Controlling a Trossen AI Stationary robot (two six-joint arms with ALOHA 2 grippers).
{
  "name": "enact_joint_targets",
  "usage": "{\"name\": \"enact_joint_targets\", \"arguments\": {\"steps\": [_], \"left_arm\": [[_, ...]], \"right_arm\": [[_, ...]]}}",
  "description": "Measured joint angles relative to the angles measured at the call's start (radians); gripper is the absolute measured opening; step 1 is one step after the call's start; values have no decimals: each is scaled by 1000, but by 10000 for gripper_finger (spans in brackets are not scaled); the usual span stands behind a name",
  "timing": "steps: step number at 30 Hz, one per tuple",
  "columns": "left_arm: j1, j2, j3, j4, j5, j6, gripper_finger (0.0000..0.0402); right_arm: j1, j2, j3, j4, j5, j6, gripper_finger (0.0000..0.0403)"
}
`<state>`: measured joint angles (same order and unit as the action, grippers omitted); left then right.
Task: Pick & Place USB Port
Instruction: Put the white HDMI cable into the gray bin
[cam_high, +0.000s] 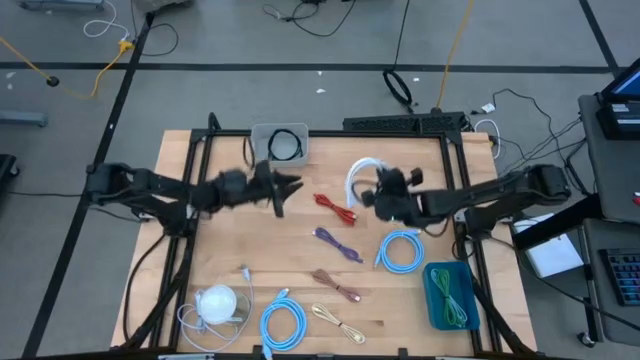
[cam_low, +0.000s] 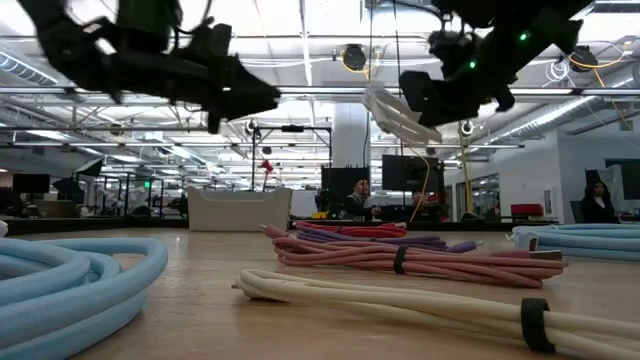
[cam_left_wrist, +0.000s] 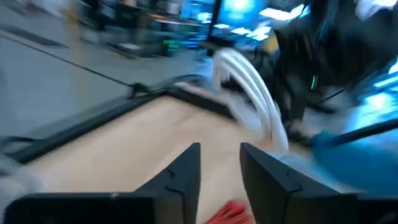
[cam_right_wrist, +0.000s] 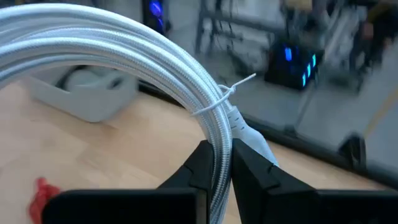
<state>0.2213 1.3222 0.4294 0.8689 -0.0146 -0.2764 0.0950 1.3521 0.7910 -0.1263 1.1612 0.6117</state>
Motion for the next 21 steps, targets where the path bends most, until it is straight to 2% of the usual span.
{"name": "enact_joint_targets", "arguments": {"steps": [4,6,8,12,14,18,21], "left_arm": [[154,0,116,-46,329,-146,172],[188,0,206,-161,449,-185,196],[185,0,308,-331,517,-176,215],[115,38,498,-697,474,-73,240],[84,61,562,-830,442,-52,244],[51,96,647,-949,368,-30,246],[67,102,655,-966,327,-29,246]], "right_arm": [[82,59,1,156,90,-128,28],[93,94,1,254,103,-212,28],[90,123,1,329,98,-290,28],[69,203,3,517,120,-438,28],[68,244,0,610,166,-526,28],[65,314,1,847,235,-764,28],[70,344,2,980,227,-876,28]]}}
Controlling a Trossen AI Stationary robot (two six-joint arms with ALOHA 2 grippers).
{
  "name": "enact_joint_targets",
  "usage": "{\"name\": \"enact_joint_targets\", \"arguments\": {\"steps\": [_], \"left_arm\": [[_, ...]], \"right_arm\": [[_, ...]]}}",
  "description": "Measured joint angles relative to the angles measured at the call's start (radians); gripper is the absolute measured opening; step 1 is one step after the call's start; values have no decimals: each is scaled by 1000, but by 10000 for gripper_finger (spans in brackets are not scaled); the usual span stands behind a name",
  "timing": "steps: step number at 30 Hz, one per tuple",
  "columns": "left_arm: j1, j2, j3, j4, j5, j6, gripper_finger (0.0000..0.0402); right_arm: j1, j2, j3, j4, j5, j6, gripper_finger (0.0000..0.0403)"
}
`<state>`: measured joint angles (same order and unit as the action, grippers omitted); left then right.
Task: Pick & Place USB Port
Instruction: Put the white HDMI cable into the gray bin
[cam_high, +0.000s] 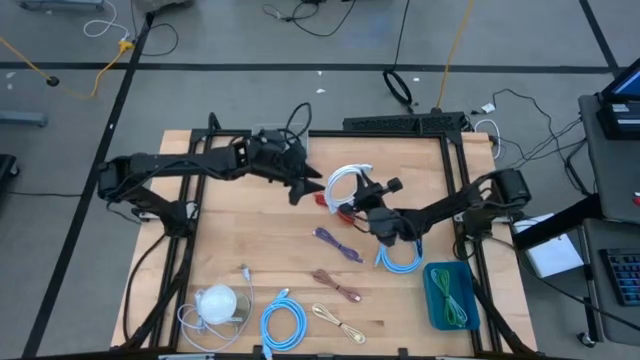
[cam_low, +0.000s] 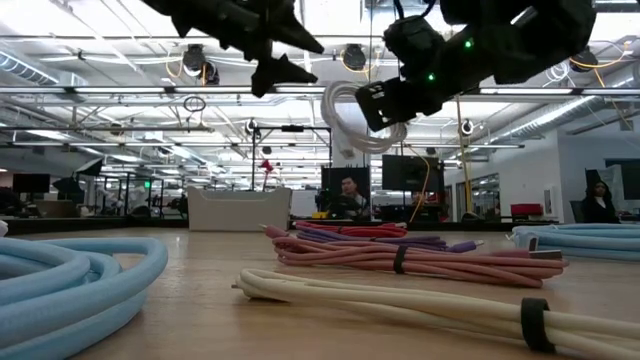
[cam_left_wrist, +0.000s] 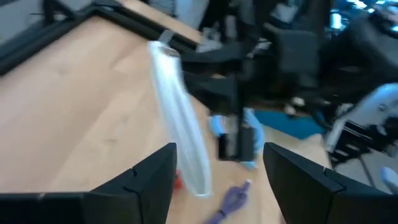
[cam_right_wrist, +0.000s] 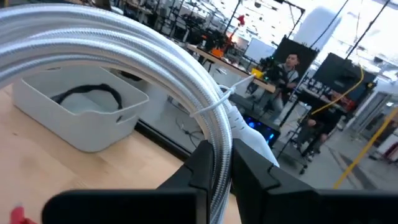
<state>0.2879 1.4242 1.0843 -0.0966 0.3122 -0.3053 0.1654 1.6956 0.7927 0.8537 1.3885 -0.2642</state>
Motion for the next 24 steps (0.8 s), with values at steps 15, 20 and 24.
{"name": "enact_joint_targets", "arguments": {"steps": [15,20,24], "left_arm": [[54,44,2,-6,-9,35,246],[38,97,2,12,6,30,246],[33,105,2,34,8,30,246]], "right_arm": [[1,28,52,61,-77,-63,28],[-10,29,52,38,-78,-64,27],[-8,29,52,30,-73,-62,26]]}}
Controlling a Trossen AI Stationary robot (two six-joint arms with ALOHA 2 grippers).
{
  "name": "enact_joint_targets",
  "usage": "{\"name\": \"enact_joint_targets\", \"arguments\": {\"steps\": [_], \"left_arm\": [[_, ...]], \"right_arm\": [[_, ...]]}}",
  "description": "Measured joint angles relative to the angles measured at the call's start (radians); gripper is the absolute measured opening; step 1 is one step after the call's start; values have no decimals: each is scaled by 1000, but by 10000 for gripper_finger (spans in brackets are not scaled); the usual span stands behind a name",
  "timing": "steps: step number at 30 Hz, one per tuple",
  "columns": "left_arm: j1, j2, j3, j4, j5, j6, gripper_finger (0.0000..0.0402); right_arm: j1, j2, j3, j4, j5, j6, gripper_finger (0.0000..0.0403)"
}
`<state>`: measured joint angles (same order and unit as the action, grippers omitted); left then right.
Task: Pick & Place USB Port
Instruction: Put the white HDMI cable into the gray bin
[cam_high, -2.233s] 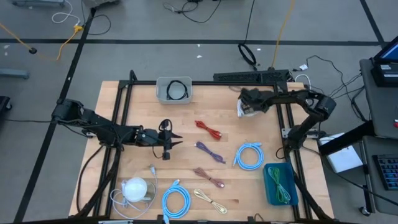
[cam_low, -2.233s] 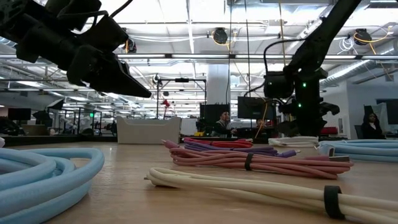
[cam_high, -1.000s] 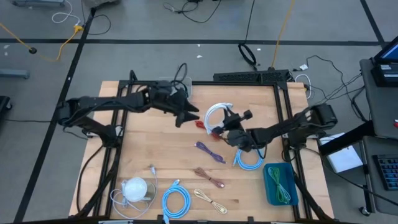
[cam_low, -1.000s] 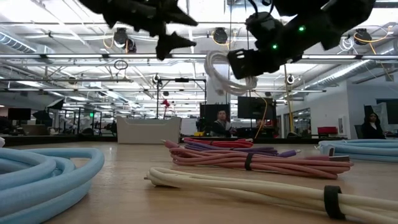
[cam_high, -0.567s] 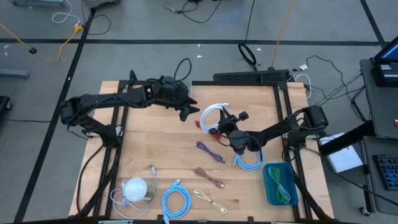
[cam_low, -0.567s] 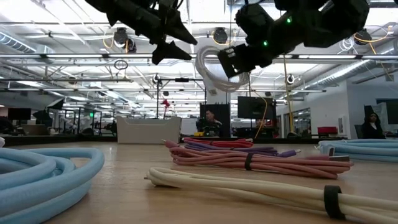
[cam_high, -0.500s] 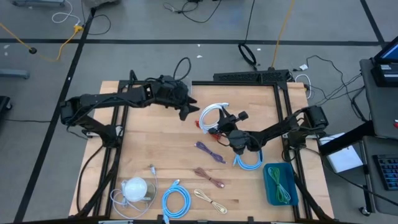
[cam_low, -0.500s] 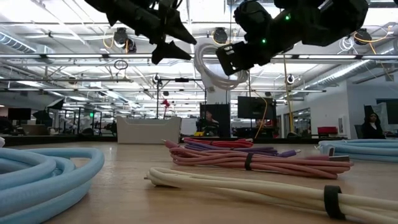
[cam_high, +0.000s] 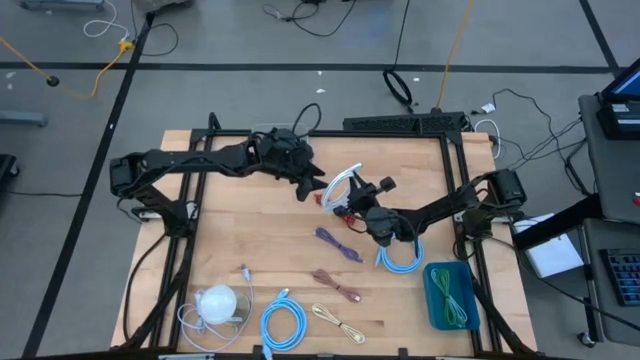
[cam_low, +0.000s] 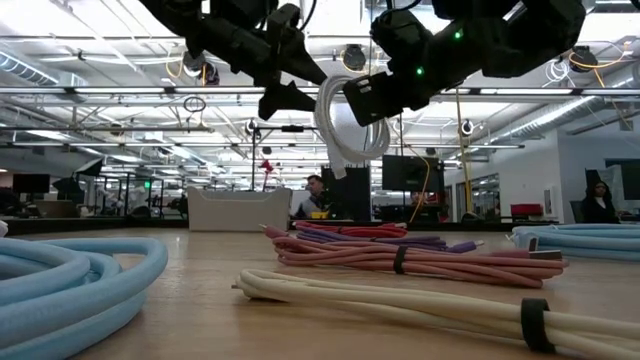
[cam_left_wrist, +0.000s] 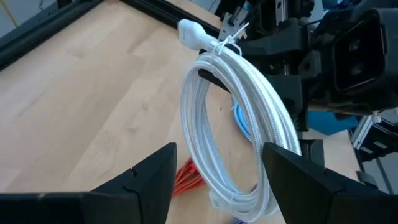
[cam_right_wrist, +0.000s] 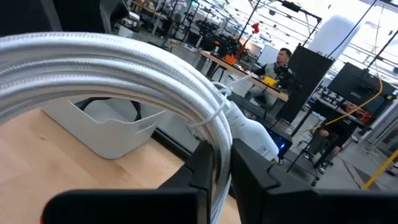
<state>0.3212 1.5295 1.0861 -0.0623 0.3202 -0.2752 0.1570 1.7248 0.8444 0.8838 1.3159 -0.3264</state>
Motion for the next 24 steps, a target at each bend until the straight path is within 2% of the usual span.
{"name": "enact_joint_targets", "arguments": {"steps": [4,7,11,24], "left_arm": [[25,-41,-1,5,-1,-5,246],[39,-72,-1,7,51,-15,246],[25,-76,-1,-15,56,-8,246],[-41,-63,-1,-21,-41,39,246]], "right_arm": [[2,-2,2,-3,7,7,26],[2,-2,2,-6,14,7,26],[2,-2,2,-4,14,8,26],[2,-2,2,-5,9,24,26]]}}
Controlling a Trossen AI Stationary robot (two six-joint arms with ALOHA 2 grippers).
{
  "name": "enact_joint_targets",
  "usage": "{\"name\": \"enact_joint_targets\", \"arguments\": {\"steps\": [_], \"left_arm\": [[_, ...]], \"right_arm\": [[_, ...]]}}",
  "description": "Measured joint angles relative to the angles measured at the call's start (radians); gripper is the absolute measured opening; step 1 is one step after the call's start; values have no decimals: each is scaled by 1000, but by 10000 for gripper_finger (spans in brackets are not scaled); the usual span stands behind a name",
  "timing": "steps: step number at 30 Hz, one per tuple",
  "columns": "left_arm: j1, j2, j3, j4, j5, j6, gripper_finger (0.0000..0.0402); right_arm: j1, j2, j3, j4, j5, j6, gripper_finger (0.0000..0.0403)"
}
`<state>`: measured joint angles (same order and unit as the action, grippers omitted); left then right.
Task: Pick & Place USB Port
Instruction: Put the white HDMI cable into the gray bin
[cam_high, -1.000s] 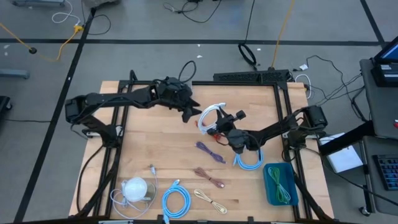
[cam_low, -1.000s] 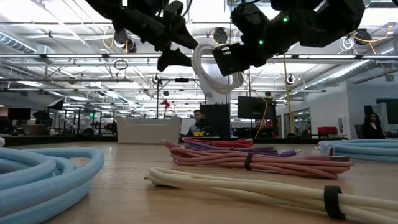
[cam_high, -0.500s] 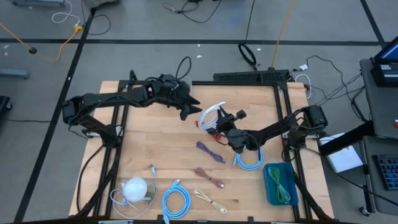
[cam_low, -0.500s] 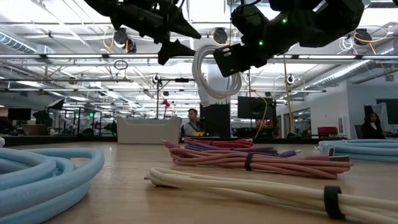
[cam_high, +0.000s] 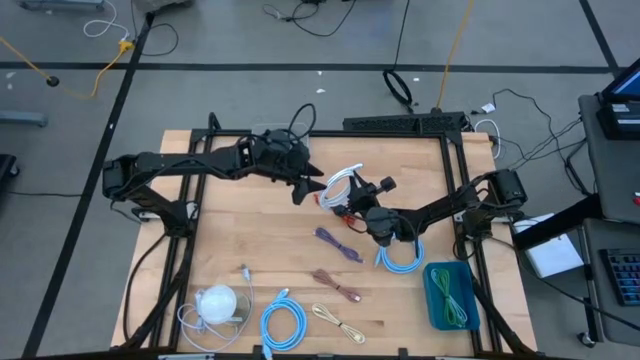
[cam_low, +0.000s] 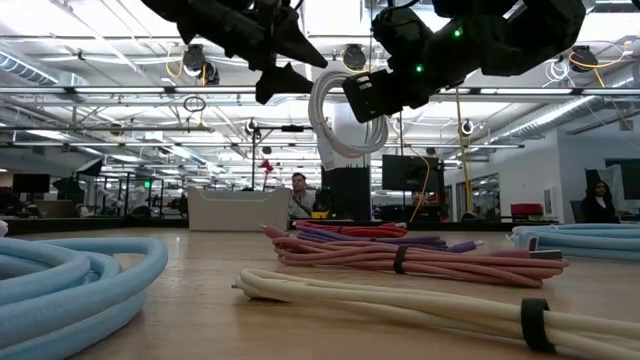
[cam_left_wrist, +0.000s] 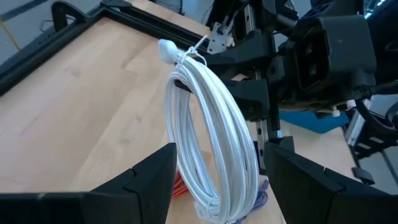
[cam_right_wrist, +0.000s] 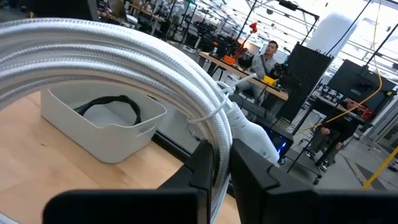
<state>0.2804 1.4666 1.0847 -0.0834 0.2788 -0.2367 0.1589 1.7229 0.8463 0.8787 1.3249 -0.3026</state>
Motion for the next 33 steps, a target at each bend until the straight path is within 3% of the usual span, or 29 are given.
{"name": "enact_joint_targets", "arguments": {"steps": [20,33], "left_arm": [[-63,0,0,-10,-227,50,260],[-67,112,1,43,-234,46,255]], "right_arm": [[-16,0,0,-16,-47,40,26],[-16,0,29,-63,-71,41,24]]}}
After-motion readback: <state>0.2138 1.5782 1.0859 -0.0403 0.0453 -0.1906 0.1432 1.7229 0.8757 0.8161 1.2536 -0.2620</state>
